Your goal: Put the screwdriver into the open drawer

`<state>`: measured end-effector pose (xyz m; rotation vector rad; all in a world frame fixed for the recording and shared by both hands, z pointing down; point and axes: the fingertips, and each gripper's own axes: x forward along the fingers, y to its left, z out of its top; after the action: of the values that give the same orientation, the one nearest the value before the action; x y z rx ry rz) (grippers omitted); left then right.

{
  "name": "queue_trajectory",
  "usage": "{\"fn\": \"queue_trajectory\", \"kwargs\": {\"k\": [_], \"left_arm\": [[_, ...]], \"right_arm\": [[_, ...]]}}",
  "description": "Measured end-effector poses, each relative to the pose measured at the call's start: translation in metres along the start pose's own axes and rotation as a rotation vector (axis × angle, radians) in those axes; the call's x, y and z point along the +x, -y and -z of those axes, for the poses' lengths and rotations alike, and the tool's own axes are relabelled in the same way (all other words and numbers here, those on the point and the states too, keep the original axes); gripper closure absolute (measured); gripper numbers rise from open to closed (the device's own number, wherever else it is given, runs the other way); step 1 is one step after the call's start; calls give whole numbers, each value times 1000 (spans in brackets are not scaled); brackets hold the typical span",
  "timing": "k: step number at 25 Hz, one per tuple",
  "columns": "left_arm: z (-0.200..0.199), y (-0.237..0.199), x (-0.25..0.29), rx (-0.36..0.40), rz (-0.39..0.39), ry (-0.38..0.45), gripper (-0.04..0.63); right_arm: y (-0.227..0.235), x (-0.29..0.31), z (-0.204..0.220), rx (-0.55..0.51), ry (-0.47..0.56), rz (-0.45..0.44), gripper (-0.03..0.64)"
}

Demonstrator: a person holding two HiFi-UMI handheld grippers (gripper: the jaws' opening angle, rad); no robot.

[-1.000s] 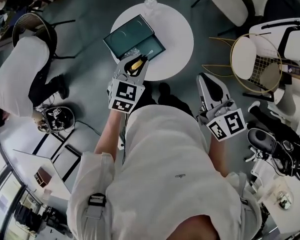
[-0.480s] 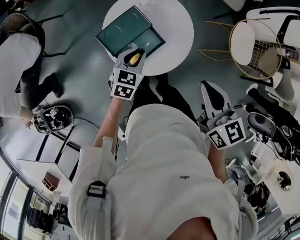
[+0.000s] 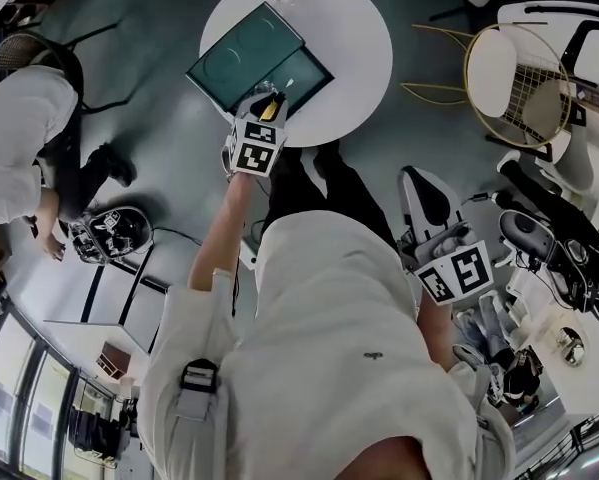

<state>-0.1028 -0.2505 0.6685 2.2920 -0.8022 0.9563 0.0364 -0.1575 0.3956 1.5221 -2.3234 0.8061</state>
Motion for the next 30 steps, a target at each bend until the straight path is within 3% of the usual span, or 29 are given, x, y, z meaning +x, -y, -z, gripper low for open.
{"fn": "queue_trajectory", "kwargs": {"k": [11,30], "left_arm": [[36,-18,38,-50,-33,-113,511],[47,-19,66,4,-58,-237,511]], "right_arm": [[6,2,14,34,-50,28,609],[11,-5,23,58,-53,54,609]]}}
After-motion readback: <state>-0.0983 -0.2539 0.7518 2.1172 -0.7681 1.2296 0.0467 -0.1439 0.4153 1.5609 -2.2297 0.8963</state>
